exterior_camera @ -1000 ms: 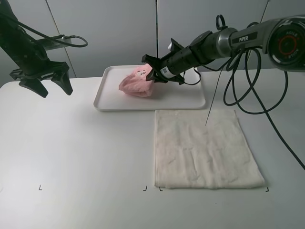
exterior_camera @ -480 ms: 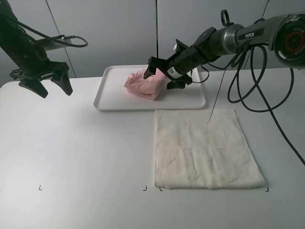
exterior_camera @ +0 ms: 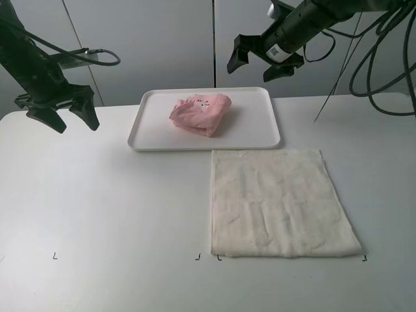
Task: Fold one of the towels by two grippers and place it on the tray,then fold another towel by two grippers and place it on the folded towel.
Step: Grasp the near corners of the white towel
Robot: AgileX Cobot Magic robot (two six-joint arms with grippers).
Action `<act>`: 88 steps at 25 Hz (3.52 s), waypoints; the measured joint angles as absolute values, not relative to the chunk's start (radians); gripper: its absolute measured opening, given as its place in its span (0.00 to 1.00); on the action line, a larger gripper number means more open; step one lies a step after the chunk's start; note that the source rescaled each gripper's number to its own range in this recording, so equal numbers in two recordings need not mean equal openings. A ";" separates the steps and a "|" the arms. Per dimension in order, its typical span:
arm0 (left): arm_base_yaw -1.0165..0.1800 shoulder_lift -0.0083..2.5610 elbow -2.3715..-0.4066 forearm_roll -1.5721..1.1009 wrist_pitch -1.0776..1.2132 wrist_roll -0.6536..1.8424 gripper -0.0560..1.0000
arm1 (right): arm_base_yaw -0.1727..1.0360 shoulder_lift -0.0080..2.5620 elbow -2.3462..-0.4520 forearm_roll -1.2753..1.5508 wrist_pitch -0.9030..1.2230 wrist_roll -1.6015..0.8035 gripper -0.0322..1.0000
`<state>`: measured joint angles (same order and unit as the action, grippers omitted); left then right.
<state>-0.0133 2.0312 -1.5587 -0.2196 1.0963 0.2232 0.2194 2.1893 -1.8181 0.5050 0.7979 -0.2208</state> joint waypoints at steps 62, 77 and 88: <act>-0.998 2.010 -1.190 -0.081 0.714 0.493 1.00 | 0.219 1.234 -0.471 0.146 0.798 -1.471 1.00; -1.042 2.083 -1.209 -0.075 0.727 0.495 1.00 | 0.267 1.234 -0.445 0.168 0.773 -1.563 1.00; -1.042 2.096 -1.217 -0.075 0.720 0.495 1.00 | 0.267 1.278 -0.445 0.168 0.770 -1.579 1.00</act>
